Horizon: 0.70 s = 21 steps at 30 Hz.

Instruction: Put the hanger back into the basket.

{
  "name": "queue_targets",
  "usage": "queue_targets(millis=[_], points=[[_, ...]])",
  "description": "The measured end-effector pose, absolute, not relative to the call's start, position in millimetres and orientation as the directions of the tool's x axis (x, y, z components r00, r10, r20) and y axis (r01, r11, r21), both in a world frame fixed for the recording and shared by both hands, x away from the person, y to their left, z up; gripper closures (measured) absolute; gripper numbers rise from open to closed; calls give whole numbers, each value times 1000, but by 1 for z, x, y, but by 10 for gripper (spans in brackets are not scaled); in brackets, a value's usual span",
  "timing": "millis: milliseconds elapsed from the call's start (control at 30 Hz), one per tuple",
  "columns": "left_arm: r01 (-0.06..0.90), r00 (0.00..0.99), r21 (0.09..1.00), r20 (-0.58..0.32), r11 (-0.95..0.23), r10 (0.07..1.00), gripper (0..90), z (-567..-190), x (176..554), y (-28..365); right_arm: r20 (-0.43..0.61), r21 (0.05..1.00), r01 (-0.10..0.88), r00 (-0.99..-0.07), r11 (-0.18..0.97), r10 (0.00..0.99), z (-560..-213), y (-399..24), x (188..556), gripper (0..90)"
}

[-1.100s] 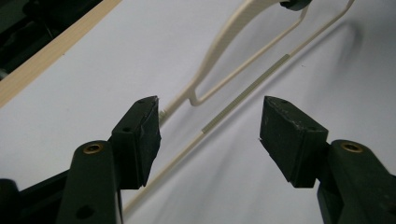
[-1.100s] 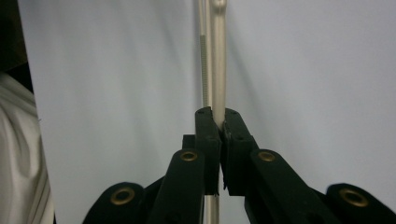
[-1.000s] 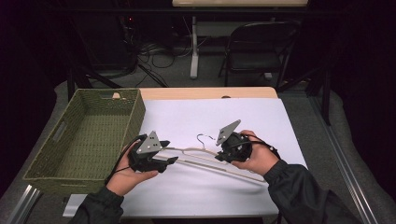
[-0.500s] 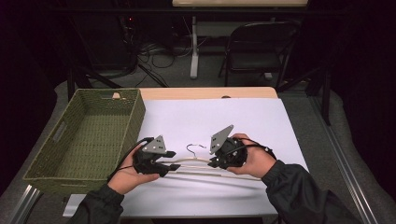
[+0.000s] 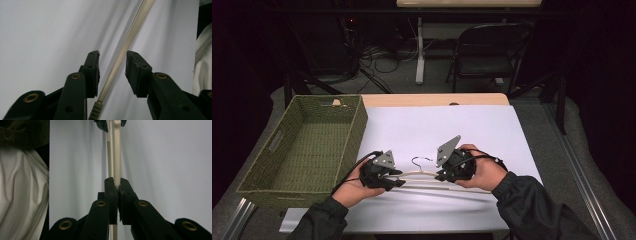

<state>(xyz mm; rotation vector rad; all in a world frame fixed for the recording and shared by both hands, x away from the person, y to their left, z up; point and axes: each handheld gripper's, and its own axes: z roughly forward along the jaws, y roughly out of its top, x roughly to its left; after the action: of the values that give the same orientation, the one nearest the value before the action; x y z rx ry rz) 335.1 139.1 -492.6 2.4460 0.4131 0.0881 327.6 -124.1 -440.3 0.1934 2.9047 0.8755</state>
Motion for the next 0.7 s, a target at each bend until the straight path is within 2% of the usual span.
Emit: queue_targets(millis=[700], points=[[253, 962, 589, -68, -767, 265, 815, -496, 333, 138, -71, 554, 88, -986, 828, 153, -443, -127, 330, 858]])
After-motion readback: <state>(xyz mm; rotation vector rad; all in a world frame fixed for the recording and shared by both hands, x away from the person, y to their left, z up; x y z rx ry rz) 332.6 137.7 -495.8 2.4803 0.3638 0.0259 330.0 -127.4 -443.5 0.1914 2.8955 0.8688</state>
